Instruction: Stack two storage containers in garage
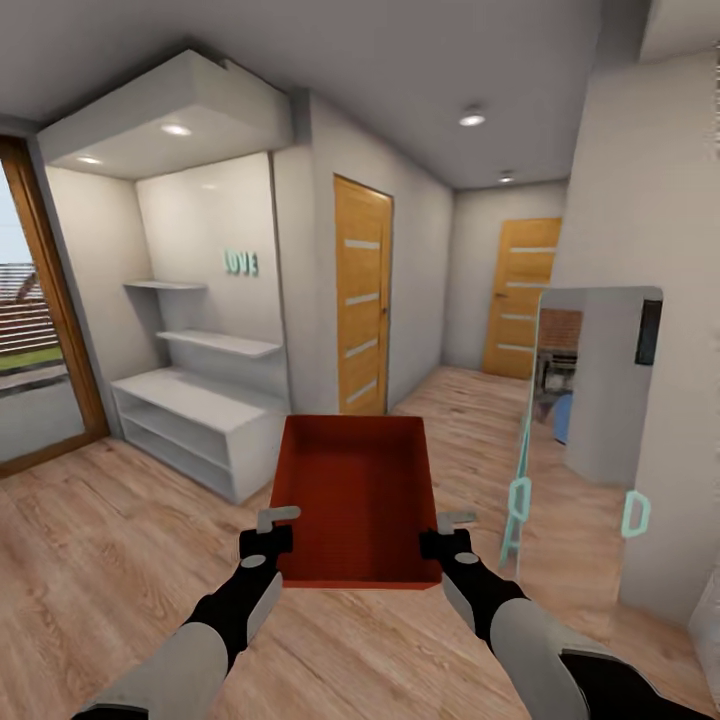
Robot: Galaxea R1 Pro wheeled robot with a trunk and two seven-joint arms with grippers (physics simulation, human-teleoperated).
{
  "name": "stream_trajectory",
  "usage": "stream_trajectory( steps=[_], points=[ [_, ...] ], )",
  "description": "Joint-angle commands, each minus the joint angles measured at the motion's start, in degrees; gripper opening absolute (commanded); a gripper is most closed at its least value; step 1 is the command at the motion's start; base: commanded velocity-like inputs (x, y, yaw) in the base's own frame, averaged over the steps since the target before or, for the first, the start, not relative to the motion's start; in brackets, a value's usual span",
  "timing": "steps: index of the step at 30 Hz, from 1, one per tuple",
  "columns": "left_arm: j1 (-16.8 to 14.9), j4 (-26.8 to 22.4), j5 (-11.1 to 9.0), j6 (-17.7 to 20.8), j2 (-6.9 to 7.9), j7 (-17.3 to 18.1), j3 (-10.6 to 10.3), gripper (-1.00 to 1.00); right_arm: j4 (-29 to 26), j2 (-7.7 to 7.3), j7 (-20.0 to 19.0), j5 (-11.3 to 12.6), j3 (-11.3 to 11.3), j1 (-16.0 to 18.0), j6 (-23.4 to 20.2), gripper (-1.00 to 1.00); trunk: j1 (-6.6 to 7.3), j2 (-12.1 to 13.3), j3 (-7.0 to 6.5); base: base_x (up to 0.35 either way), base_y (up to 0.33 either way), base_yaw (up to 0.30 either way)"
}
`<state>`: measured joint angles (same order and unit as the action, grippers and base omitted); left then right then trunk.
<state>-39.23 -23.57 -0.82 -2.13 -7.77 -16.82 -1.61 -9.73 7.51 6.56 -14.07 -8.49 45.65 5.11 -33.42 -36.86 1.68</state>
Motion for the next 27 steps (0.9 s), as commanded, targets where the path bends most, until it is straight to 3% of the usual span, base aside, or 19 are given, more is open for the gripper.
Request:
stream_trajectory(
  steps=[1, 20, 27],
  points=[
    [0.02, 0.13, -0.14, -0.12, 1.88, -1.11, -0.24, -1.0, -0.11, 0.06, -0.14, -0.6, -2.14, 0.14, 0.14, -1.0, -0.05, -0.09, 0.11, 0.302, 0.216, -0.277],
    [-0.02, 0.11, -0.06, -0.24, 2.04, -1.11, -0.24, -1.0, -0.11, 0.07, -0.14, -0.6, -2.14, 0.14, 0.16, -1.0, -0.05, -0.09, 0.11, 0.301, 0.216, -0.277],
    [0.01, 0.11, -0.06, -0.24, 2.13, -1.11, -0.24, -1.0, -0.11, 0.06, -0.14, -0.6, -2.14, 0.14, 0.16, -1.0, -0.05, -0.09, 0.11, 0.301, 0.216, -0.063]
  ],
)
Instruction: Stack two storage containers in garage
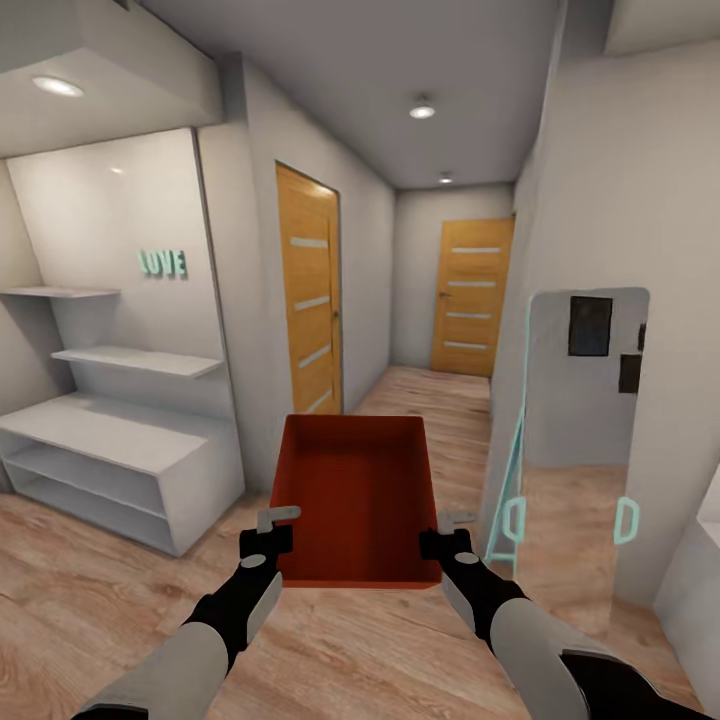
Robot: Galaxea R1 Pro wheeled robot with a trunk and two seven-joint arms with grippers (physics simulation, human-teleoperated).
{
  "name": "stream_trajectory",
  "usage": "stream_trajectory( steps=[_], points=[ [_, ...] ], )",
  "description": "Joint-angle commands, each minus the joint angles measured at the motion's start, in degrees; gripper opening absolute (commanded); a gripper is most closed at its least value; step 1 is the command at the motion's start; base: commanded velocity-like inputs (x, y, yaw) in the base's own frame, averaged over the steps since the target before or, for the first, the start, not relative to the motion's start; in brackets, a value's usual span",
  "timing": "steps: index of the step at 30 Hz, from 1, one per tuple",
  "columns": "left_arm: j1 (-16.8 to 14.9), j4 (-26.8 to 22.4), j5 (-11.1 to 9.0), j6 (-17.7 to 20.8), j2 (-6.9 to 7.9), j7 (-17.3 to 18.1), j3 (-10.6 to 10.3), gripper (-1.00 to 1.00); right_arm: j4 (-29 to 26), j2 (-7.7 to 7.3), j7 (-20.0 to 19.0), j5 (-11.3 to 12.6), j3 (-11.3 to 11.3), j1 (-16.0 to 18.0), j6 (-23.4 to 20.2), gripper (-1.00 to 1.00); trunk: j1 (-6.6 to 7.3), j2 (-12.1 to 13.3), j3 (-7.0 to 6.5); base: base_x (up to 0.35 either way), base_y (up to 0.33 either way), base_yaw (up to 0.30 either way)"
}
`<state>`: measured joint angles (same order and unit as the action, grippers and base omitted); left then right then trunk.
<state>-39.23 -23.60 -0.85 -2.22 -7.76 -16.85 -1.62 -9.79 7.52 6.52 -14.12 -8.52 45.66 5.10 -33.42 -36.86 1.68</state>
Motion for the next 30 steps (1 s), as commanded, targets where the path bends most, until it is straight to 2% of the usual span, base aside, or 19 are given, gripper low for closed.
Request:
stream_trajectory(
  steps=[1, 15, 30],
  points=[
    [-0.01, 0.13, -0.03, -0.16, 2.21, -1.08, -0.23, -1.0, -0.05, 0.05, -0.1, -0.56, -2.12, 0.13, 0.17, -1.0, -0.05, -0.09, 0.1, 0.301, 0.216, -0.008],
    [-0.02, 0.06, -0.08, -0.08, 2.49, -1.08, -0.23, -1.0, -0.05, 0.04, -0.1, -0.53, -2.12, 0.13, 0.17, -1.0, -0.05, -0.09, 0.1, 0.3, 0.216, -0.008],
    [0.01, 0.04, -0.05, -0.07, 2.49, -1.08, -0.23, -1.0, -0.05, 0.07, -0.1, -0.56, -2.12, 0.13, 0.16, -1.0, -0.05, -0.09, 0.1, 0.299, 0.217, -0.241]
  ],
)
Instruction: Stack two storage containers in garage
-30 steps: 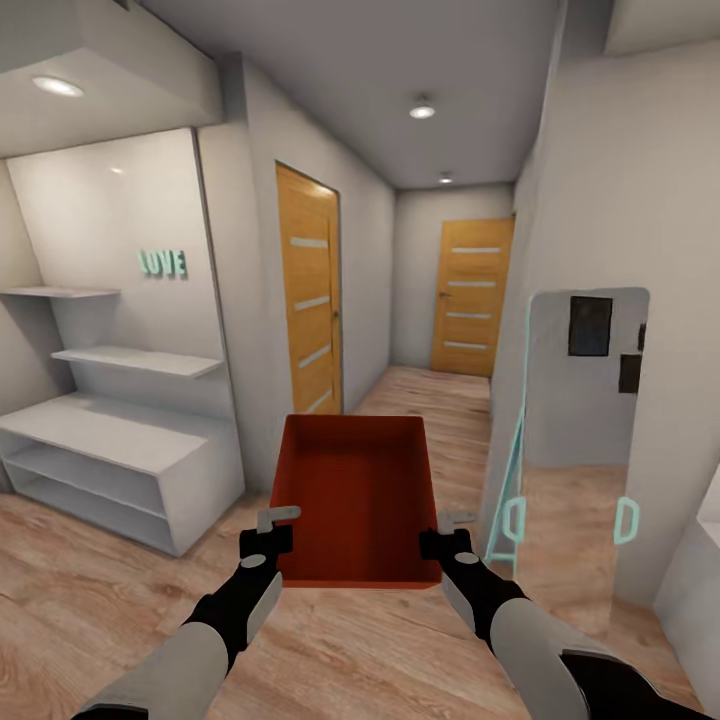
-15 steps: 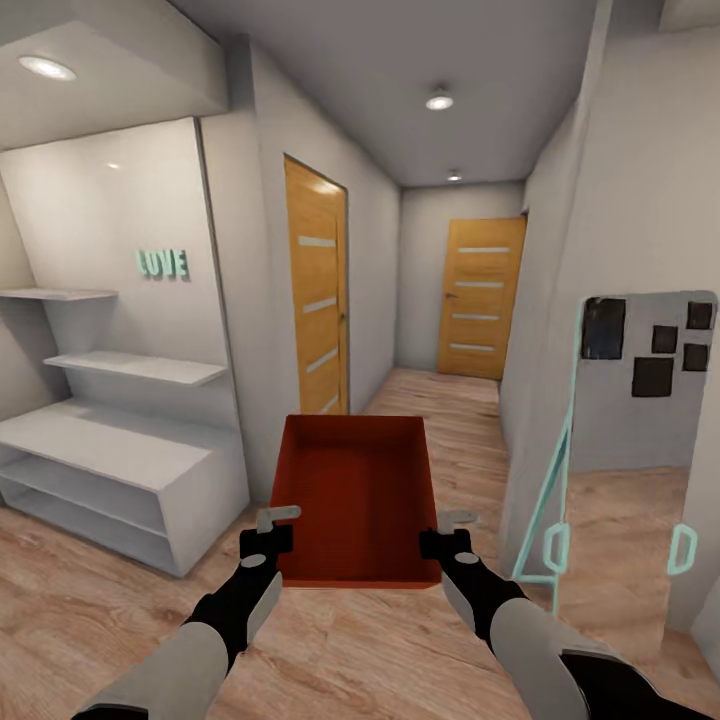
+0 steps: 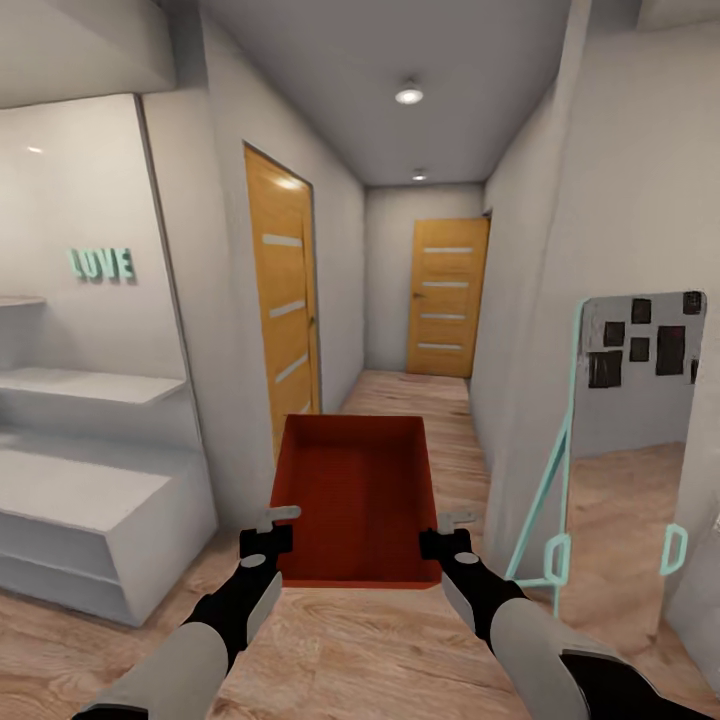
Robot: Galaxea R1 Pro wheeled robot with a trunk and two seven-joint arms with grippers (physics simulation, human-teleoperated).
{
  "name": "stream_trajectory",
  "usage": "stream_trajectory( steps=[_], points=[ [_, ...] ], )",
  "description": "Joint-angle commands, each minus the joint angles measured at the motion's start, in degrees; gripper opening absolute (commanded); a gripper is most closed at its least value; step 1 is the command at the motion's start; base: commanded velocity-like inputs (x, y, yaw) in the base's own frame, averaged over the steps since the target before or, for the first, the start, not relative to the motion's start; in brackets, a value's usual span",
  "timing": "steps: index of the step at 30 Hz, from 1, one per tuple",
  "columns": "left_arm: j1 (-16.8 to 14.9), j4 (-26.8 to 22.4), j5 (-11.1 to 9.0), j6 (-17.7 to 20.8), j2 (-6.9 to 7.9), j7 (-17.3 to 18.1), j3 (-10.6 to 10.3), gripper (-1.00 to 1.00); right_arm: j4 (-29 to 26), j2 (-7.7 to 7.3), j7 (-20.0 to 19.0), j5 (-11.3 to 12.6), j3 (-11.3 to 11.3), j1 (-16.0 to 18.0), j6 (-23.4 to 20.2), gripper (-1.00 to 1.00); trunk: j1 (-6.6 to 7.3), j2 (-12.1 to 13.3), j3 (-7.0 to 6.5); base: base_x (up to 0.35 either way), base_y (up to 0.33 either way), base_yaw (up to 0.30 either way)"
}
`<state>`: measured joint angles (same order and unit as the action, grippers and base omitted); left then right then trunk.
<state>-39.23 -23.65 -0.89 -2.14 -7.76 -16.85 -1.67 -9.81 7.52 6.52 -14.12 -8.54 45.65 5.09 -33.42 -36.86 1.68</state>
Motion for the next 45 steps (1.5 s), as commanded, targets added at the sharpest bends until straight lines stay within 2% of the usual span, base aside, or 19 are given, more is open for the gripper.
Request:
stream_trajectory(
  steps=[1, 22, 34, 45],
  points=[
    [0.0, 0.1, -0.03, -0.15, 2.48, -1.08, -0.18, -1.0, -0.03, 0.07, -0.11, -0.56, -2.1, 0.14, 0.16, -1.0, -0.05, -0.09, 0.1, 0.299, 0.217, -0.27],
    [0.0, 0.14, -0.07, -0.15, 2.48, -1.08, -0.2, -1.0, -0.03, 0.12, -0.11, -0.56, -2.1, 0.14, 0.17, -1.0, -0.05, -0.09, 0.1, 0.299, 0.217, -0.261],
    [0.02, 0.18, -0.07, -0.15, 2.48, -1.08, -0.18, -1.0, -0.03, 0.13, -0.19, -0.47, -2.1, 0.14, 0.03, -1.0, -0.05, -0.09, 0.1, 0.313, 0.124, -0.017],
    [0.0, 0.18, -0.07, -0.15, 2.48, -1.08, -0.18, -1.0, -0.03, 0.13, -0.14, -0.47, -2.1, 0.14, 0.26, -1.0, -0.05, -0.09, 0.1, 0.324, 0.018, 0.0]
  ],
)
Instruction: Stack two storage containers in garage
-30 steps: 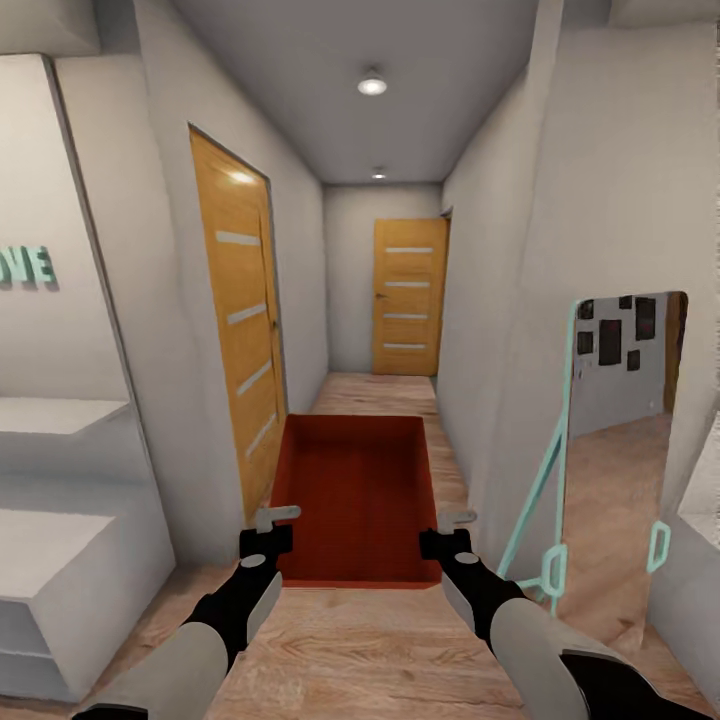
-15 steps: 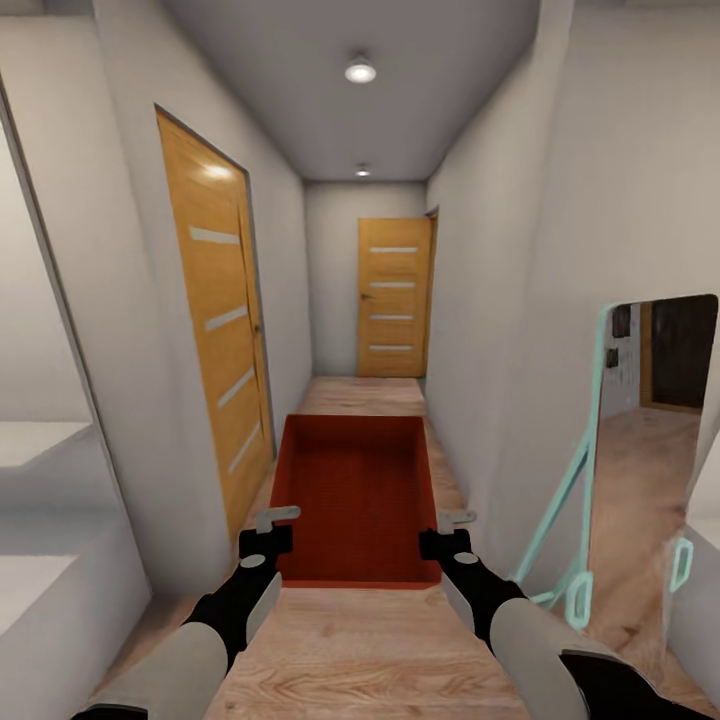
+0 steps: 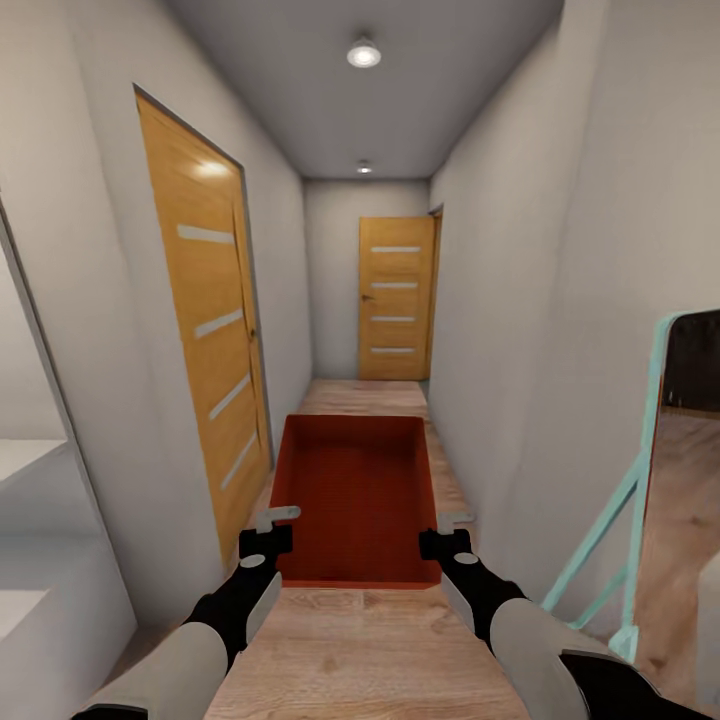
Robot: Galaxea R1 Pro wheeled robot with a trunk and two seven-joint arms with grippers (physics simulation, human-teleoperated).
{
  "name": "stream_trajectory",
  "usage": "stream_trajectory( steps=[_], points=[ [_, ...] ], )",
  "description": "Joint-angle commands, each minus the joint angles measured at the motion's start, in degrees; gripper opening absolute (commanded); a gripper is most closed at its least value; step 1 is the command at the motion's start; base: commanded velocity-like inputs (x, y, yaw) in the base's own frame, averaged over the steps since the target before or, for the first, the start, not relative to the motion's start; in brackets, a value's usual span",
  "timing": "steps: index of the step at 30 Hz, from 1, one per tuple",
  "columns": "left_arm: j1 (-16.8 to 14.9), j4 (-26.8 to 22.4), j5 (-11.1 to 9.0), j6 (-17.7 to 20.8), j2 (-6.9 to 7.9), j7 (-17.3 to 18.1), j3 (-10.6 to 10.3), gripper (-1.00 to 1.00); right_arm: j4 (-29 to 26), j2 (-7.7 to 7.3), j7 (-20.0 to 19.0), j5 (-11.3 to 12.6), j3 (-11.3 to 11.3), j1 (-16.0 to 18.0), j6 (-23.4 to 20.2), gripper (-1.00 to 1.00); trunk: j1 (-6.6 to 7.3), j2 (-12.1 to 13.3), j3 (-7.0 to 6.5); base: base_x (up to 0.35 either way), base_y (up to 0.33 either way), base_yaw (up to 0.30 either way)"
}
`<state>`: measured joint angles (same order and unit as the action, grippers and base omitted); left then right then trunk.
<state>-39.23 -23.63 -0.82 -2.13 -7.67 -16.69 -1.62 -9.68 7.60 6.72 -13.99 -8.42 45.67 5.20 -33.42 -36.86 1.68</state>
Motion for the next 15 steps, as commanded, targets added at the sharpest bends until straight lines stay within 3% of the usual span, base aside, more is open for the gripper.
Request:
stream_trajectory(
  steps=[1, 15],
  points=[
    [0.01, 0.19, -0.14, -0.15, 2.42, -1.22, -0.23, -1.0, -0.17, 0.05, -0.28, -0.6, -2.22, 0.12, 0.14, -1.0, -0.05, -0.09, 0.11, 0.325, 0.0, 0.0],
    [-0.01, 0.16, -0.06, -0.17, 2.48, -1.24, -0.23, -1.0, -0.17, 0.05, -0.3, -0.6, -2.22, 0.12, 0.13, -1.0, -0.05, -0.09, 0.11, 0.326, 0.0, 0.0]
  ],
)
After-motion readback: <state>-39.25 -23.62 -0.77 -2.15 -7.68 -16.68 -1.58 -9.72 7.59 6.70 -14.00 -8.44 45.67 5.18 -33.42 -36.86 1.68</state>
